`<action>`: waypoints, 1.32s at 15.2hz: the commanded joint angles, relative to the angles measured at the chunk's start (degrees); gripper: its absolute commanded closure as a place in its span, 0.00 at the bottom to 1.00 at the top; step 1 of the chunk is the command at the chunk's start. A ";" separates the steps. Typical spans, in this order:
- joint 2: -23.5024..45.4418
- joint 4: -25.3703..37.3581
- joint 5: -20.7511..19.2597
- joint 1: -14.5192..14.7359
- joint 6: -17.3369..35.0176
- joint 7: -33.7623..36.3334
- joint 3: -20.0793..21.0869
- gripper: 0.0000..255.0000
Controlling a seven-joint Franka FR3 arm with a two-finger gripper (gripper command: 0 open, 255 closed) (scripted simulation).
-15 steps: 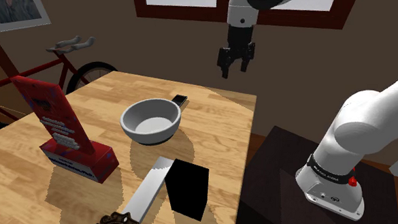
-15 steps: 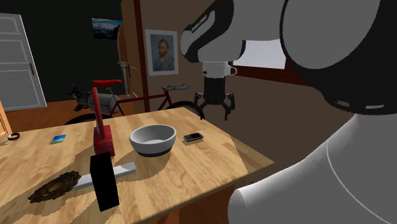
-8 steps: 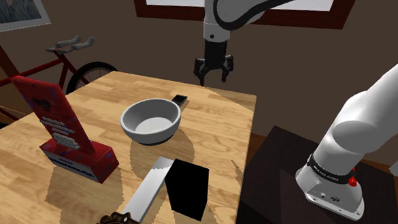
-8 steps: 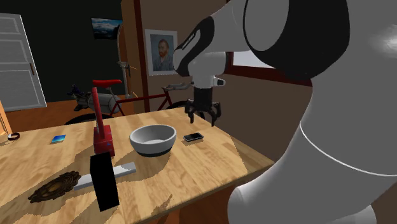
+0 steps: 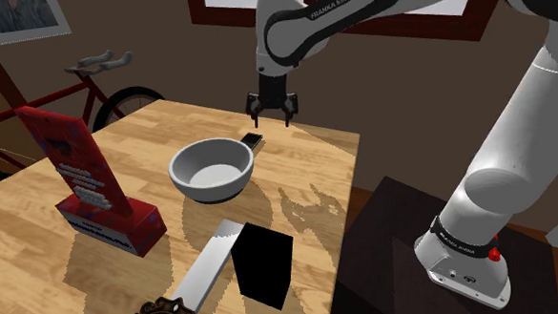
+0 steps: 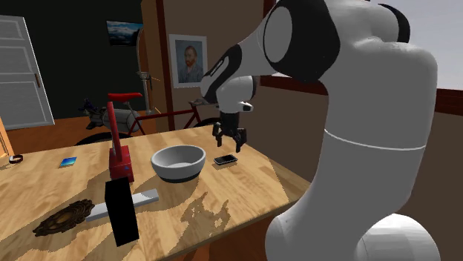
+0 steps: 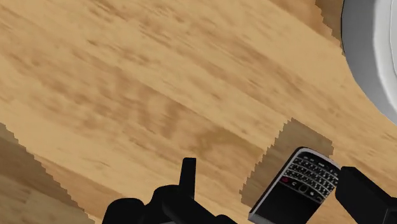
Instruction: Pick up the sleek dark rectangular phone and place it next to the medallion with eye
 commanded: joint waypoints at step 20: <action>24.26 16.82 -6.42 2.51 7.76 19.51 -3.57 0.00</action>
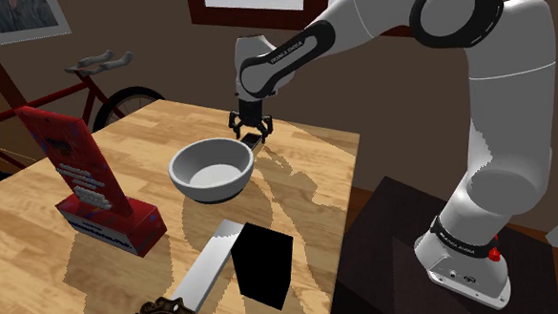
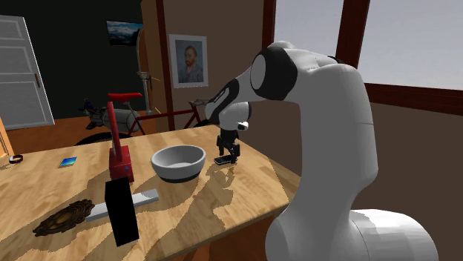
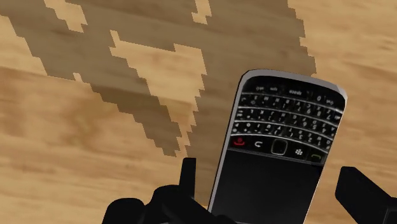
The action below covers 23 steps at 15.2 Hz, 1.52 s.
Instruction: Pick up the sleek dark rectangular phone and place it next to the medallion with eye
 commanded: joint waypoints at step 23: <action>-2.97 2.76 0.92 -0.30 -5.63 -0.40 0.48 1.00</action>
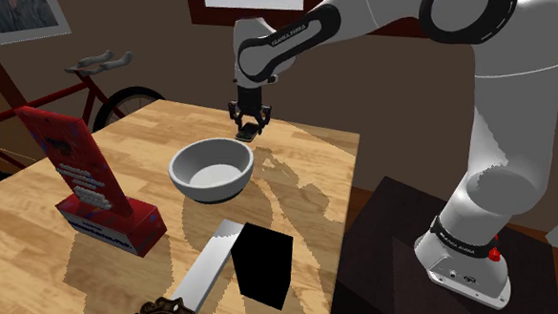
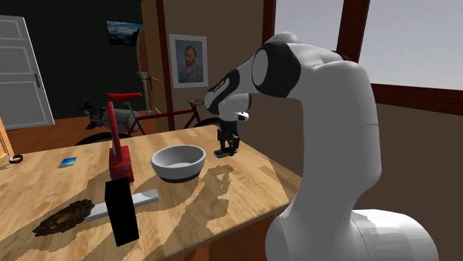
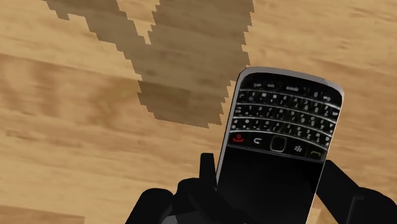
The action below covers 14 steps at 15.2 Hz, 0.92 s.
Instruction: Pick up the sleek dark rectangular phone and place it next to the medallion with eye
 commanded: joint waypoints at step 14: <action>-5.88 1.50 1.41 0.68 -7.18 1.37 1.21 1.00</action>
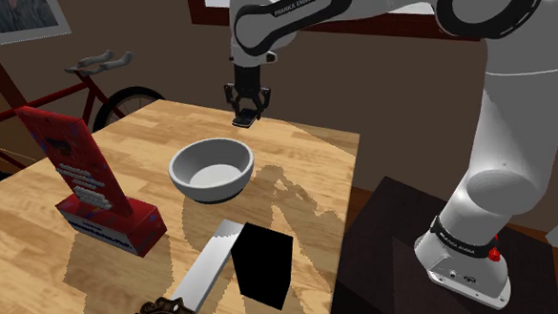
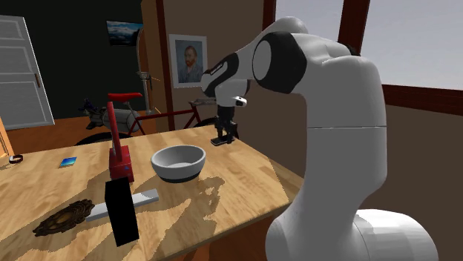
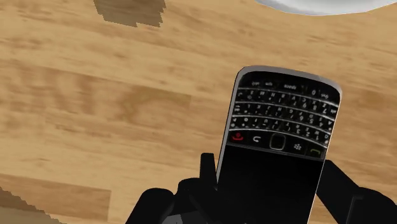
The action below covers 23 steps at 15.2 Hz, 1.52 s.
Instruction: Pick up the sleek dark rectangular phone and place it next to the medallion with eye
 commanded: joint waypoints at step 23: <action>-21.09 -26.56 5.76 13.22 7.40 24.50 12.98 1.00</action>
